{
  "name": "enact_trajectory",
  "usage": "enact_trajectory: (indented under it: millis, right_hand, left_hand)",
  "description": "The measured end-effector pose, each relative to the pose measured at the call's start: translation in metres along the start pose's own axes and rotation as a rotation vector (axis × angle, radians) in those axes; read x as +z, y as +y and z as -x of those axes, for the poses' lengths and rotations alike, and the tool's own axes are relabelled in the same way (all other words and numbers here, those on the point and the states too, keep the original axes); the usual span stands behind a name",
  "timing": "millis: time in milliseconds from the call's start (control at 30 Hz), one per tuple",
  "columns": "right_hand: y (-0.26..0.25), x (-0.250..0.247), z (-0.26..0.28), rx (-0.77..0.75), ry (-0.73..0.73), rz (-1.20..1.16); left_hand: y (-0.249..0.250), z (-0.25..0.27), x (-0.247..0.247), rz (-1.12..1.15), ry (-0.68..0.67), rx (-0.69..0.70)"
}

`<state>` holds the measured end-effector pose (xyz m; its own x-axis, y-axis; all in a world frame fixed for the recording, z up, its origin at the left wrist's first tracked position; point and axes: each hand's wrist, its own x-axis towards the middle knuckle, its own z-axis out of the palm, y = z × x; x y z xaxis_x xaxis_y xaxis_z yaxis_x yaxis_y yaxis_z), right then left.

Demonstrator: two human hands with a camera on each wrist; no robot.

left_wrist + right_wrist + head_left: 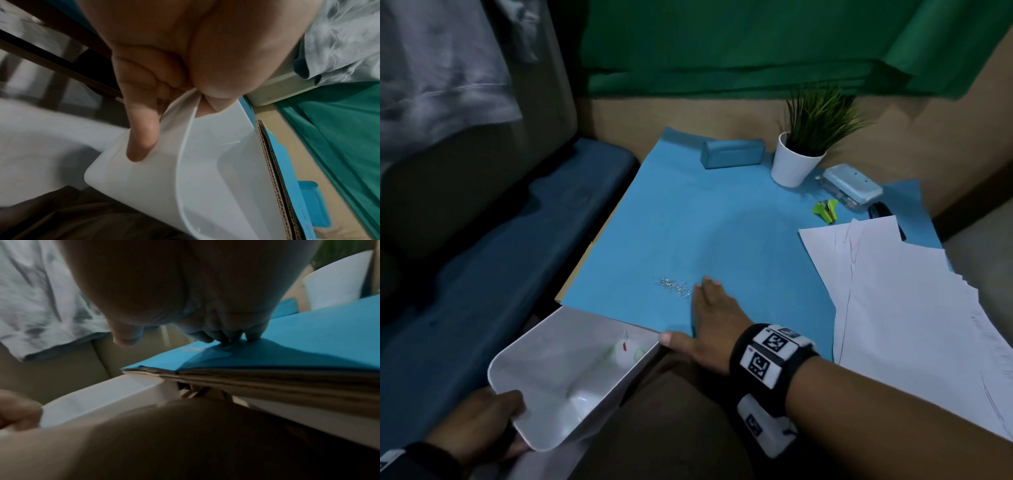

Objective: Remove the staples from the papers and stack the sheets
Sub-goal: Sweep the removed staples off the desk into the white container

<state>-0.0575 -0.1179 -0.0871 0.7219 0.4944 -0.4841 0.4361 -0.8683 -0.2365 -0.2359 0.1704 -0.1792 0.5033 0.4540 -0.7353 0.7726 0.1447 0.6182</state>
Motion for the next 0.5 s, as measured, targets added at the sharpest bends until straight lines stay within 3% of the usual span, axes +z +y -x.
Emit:
enact_trajectory:
  millis: [133,233,333,500]
  right_hand:
    - [-0.005,-0.019,0.004,-0.092,0.026,-0.103]
    - [0.033,-0.037,0.02,0.013,0.139,-0.031]
    - [0.056,-0.038,0.036,0.12,0.131,0.014]
    - [0.025,-0.017,0.018,-0.012,0.111,-0.029]
  left_hand:
    - [0.015,0.023,0.008,0.101,-0.058,-0.014]
    - [0.018,0.031,0.007,0.171,-0.116,-0.049]
    - [0.019,0.033,0.008,0.155,-0.114,-0.07]
    - [0.03,0.048,0.014,0.111,-0.129,-0.048]
